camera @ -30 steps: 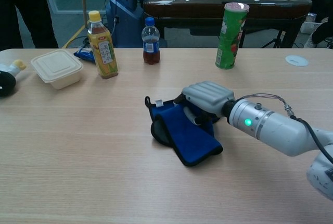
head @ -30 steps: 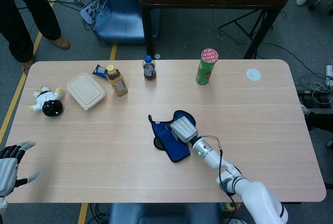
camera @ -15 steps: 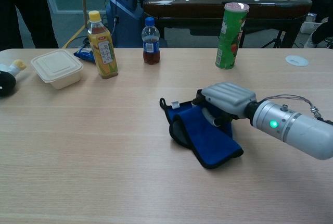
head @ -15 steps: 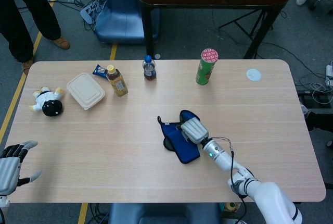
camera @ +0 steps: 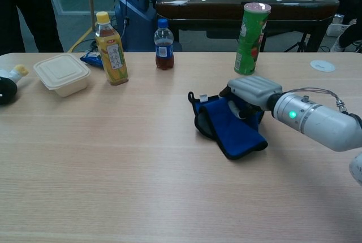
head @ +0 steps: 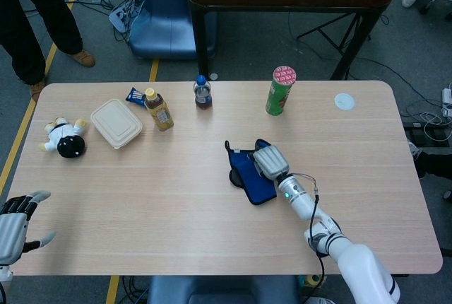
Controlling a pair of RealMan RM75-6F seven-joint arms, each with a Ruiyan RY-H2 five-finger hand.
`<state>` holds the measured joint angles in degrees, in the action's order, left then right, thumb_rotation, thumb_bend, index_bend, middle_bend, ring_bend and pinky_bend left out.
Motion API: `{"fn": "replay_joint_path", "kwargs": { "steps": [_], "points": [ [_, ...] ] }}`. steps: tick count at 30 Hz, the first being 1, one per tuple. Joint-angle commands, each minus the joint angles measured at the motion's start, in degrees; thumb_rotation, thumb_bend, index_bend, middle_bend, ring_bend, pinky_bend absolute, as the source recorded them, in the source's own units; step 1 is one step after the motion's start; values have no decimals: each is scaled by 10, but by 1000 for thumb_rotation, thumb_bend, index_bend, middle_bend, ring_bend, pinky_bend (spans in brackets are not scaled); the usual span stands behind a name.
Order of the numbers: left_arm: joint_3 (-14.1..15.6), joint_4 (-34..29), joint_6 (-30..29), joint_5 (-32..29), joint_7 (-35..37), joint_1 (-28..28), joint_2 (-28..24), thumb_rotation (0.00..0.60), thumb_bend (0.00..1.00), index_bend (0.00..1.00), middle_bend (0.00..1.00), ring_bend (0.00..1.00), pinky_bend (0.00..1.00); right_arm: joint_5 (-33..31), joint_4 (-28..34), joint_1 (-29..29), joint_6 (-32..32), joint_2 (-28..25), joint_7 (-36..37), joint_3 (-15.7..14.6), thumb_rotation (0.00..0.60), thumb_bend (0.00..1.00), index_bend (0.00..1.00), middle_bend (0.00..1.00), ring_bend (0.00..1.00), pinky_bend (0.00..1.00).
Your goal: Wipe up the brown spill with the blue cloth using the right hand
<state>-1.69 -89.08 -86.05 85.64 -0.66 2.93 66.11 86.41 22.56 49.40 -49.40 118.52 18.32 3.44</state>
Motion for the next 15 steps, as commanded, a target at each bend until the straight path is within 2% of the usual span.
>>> {"fn": "replay_joint_path", "kwargs": {
  "steps": [1,8,15],
  "points": [
    [0,0,1,-1,0,1,0,600,127,236,223,206,160,8,5,11,-3,7,2,-2,600,697,624,557,481,660],
    [0,0,0,-1,1,0,-1,600,127,236,223,206,160,34,32,28,-19,21,7,-18,600,697,623,557,481,660],
    [2,0,-2,-3,2,-4,-2,600,127,236,223,206,160,68,79,16,-63,8,14,-49,600,697,623,557,481,660]
  ]
}}
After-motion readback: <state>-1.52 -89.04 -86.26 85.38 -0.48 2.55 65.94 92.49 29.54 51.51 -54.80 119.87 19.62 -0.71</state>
